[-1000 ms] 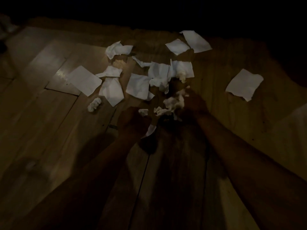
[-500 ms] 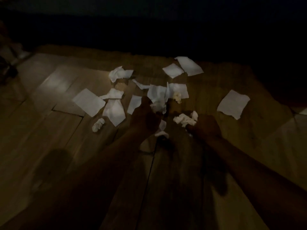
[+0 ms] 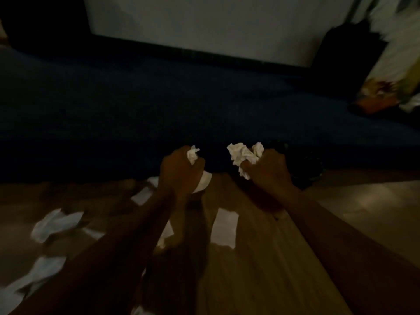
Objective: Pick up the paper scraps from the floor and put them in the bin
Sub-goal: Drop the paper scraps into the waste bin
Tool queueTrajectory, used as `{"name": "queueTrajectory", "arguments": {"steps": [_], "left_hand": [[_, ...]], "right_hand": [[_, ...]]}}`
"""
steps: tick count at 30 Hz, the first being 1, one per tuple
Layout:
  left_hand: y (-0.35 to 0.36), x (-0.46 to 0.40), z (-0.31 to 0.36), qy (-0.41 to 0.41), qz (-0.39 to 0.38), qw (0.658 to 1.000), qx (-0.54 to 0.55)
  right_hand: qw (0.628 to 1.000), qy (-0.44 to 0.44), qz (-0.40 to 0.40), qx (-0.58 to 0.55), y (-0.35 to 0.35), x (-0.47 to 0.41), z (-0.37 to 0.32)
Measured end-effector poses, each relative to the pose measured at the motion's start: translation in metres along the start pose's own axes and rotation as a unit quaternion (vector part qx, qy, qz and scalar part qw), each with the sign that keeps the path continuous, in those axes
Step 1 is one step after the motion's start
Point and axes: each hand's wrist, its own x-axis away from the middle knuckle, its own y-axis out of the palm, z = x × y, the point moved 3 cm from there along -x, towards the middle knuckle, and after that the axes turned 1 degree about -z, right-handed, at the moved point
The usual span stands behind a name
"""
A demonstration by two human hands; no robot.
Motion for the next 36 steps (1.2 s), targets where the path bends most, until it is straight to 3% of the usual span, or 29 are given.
{"name": "queueTrajectory", "arguments": {"steps": [8,13,19,25,27,30,32,36], "left_hand": [[0.035,-0.052,0.112,0.088,-0.045,0.994,0.054],[0.103,-0.069,0.156,0.099,-0.051,0.989,0.093],[0.177,-0.094,0.163,0.031,-0.050,0.992,0.109],[0.225,-0.114,0.171,-0.058,-0.058,0.981,0.175],[0.236,-0.117,0.174,-0.073,-0.061,0.979,0.183],[0.249,-0.127,0.180,-0.162,-0.089,0.963,0.198],[0.253,-0.135,0.187,-0.187,-0.105,0.949,0.230],[0.259,-0.152,0.187,-0.191,-0.074,0.928,0.310]], "right_hand": [[0.995,0.005,0.067,0.070,-0.096,-0.052,-0.019],[0.991,0.015,0.101,0.082,-0.124,-0.098,0.037],[0.988,0.102,0.116,0.014,-0.099,-0.144,0.128],[0.980,0.147,0.131,-0.038,-0.086,-0.176,0.169],[0.981,0.136,0.135,-0.041,-0.084,-0.186,0.178],[0.983,0.111,0.142,-0.037,-0.079,-0.203,0.187],[0.988,0.117,0.100,-0.006,-0.074,-0.214,0.194],[0.981,0.177,-0.064,0.040,-0.058,-0.229,0.213]]}}
